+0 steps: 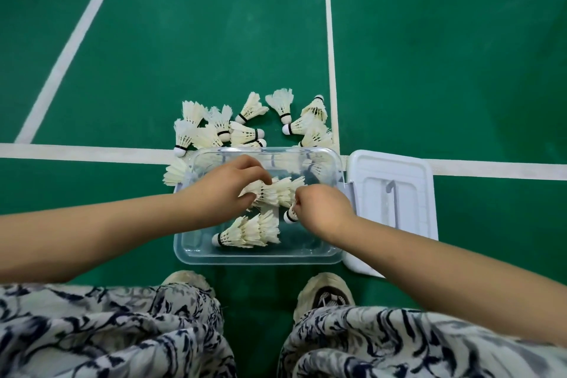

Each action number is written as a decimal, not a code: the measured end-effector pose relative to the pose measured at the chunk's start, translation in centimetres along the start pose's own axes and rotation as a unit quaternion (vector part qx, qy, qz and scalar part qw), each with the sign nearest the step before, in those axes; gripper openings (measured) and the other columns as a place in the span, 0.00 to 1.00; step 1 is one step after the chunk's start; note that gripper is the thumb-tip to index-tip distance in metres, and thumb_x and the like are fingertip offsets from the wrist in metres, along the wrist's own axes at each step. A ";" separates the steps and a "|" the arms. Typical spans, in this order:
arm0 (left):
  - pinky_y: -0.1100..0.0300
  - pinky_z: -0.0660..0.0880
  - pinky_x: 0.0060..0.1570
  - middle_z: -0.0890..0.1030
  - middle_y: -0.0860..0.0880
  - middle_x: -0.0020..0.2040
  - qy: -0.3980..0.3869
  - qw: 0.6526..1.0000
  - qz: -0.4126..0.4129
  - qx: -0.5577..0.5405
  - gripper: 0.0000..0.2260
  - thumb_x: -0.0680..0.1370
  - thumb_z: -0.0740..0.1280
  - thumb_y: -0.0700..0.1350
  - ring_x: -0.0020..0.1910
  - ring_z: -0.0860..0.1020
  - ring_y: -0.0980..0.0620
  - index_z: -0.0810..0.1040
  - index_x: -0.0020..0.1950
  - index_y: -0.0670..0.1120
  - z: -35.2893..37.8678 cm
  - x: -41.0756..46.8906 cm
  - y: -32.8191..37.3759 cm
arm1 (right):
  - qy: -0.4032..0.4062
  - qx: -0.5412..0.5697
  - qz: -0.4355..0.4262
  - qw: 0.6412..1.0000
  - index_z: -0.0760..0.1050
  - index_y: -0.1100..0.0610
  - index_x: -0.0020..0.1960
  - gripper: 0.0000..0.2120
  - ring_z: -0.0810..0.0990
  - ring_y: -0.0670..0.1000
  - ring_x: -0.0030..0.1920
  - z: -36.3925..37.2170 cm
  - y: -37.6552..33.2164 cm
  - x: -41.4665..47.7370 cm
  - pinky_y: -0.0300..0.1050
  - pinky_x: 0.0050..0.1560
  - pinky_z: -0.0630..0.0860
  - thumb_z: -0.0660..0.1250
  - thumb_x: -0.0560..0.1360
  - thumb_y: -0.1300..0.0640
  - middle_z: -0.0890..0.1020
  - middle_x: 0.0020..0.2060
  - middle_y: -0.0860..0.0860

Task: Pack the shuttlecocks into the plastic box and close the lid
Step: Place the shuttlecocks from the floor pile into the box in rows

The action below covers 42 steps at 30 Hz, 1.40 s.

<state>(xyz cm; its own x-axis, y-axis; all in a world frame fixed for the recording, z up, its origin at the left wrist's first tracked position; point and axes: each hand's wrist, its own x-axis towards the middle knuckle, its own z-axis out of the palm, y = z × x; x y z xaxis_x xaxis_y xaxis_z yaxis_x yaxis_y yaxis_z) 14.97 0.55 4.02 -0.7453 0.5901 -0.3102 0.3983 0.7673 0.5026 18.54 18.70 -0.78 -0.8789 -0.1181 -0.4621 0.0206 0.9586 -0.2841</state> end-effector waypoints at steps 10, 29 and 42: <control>0.61 0.65 0.57 0.63 0.47 0.69 0.062 0.997 -0.055 -0.005 0.18 0.75 0.63 0.39 0.58 0.70 0.50 0.70 0.64 0.49 -0.9 -0.6 -1.6 | -0.170 0.172 0.069 0.968 0.76 0.62 0.55 0.10 0.82 0.57 0.46 2.0 -0.3 3.4 0.52 0.49 0.80 0.62 0.77 0.58 0.81 0.49 0.59; 0.68 0.61 0.51 0.68 0.50 0.63 0.080 0.995 -0.055 -0.023 0.16 0.75 0.62 0.38 0.58 0.71 0.51 0.72 0.62 0.48 -0.7 -3.0 -3.3 | -0.226 0.191 0.107 0.949 0.71 0.59 0.47 0.09 0.84 0.61 0.46 3.3 -1.0 2.6 0.53 0.42 0.81 0.63 0.77 0.52 0.80 0.39 0.57; 0.59 0.66 0.60 0.75 0.49 0.59 0.081 0.996 -0.013 0.023 0.17 0.76 0.62 0.40 0.58 0.70 0.52 0.70 0.65 0.49 -2.8 -2.7 -3.0 | 0.003 0.220 -0.014 0.975 0.70 0.50 0.33 0.12 0.71 0.46 0.34 -3.5 -3.6 1.4 0.39 0.33 0.66 0.63 0.76 0.51 0.73 0.30 0.46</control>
<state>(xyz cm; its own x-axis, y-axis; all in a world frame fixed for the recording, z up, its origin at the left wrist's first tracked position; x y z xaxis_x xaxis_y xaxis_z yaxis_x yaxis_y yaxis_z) 14.33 -3.99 5.59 -0.8311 0.5242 -0.1858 0.3989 0.7947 0.4575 15.54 16.05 2.55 -0.8853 -0.1402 -0.4433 0.1969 0.7508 -0.6305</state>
